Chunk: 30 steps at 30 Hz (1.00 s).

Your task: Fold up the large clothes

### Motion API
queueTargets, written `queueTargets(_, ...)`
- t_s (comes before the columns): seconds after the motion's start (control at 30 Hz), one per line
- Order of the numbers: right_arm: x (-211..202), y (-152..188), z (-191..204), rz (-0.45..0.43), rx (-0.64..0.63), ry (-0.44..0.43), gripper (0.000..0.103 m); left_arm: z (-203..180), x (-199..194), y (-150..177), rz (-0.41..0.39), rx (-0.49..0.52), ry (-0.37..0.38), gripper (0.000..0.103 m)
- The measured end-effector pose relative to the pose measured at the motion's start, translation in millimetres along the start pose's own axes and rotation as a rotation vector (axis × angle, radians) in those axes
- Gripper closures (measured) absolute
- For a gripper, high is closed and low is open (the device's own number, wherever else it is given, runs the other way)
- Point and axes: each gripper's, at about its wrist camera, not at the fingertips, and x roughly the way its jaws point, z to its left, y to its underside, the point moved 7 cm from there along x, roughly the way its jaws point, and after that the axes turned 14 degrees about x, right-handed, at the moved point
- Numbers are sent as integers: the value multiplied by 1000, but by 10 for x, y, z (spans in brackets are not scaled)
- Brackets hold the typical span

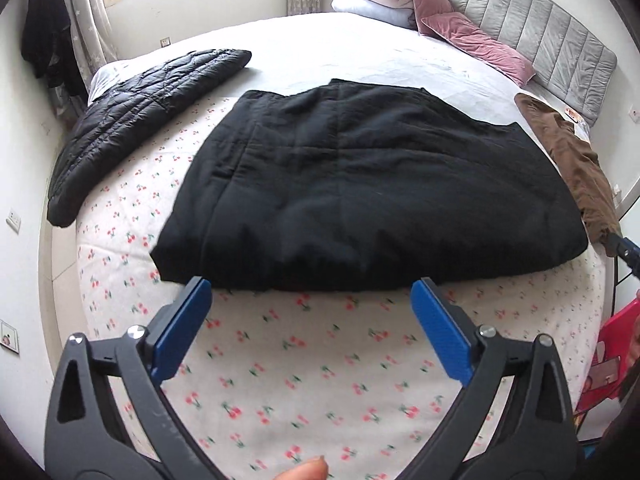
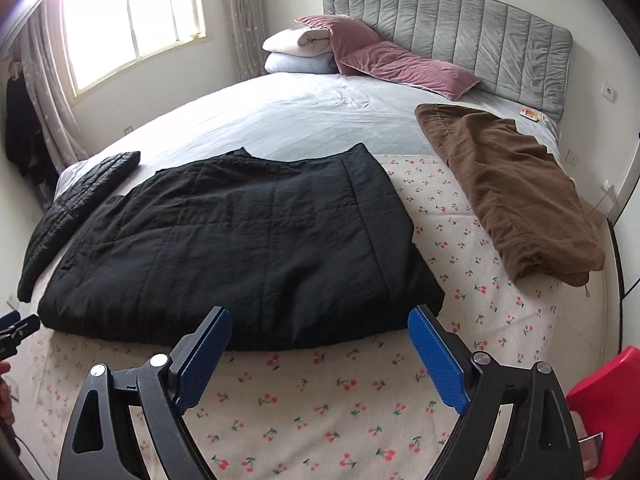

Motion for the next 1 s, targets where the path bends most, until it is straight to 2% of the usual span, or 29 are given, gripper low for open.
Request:
queueTargets(0.13, -85, 339, 214, 0, -22, 15, 11, -370, -39, 153, 18, 2, -2, 1)
queueTargets(0.23, 6, 548, 324, 38, -21, -14, 10, -521, 44, 218, 21, 46, -63, 1)
queueTargets(0.3, 74, 626, 413, 55, -56, -11, 10, -563, 130, 294, 37, 36, -68, 1)
queueTargets(0.4, 109, 677, 502, 42, -79, -11, 10, -636, 251, 402, 79, 14, -24, 1)
queueTargets(0.53, 149, 724, 538, 43, -97, -12, 10, -677, 318, 464, 96, 9, -29, 1)
queueTargets(1.0, 199, 762, 513, 61, -81, -10, 10, -717, 247, 474, 77, 28, -41, 1)
